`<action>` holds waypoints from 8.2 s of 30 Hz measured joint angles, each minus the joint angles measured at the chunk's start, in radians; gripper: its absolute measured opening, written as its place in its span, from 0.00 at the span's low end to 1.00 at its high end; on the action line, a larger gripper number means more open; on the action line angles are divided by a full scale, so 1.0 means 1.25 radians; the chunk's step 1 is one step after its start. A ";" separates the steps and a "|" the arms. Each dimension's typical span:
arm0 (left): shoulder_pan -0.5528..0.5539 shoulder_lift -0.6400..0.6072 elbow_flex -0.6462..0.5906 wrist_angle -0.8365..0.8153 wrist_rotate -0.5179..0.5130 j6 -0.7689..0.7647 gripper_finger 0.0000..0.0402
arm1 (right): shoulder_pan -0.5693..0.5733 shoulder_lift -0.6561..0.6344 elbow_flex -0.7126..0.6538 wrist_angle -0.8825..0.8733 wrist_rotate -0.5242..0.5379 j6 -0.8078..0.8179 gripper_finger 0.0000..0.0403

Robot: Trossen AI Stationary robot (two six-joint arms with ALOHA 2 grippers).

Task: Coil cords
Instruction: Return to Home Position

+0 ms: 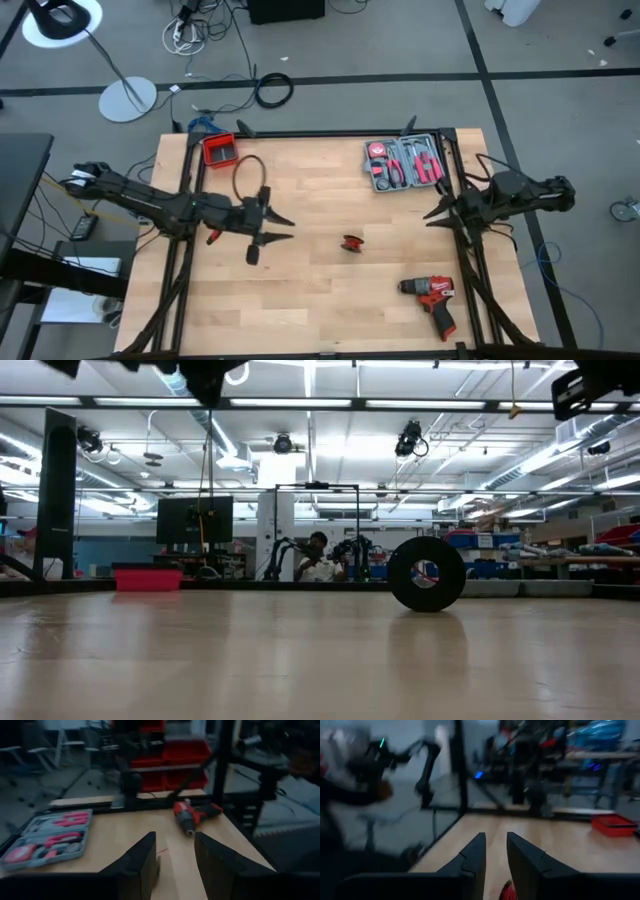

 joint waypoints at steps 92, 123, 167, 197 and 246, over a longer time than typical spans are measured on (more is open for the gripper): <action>0.014 -0.453 -0.479 0.298 -0.504 -0.089 0.34 | -0.014 -0.038 -0.300 0.380 0.215 0.137 0.19; 0.014 -0.822 -0.479 -0.198 -0.505 -0.088 0.34 | -0.032 -0.037 -0.301 0.295 0.175 0.137 0.19; 0.014 -0.821 -0.480 -0.200 -0.505 -0.089 0.34 | -0.286 -0.037 -0.301 0.289 0.122 0.137 0.19; 0.012 -0.821 -0.480 -0.187 -0.504 -0.089 0.34 | -0.286 -0.037 -0.301 0.318 0.122 0.137 0.19; 0.012 -0.821 -0.480 -0.186 -0.504 -0.089 0.34 | -0.286 -0.037 -0.301 0.318 0.122 0.137 0.19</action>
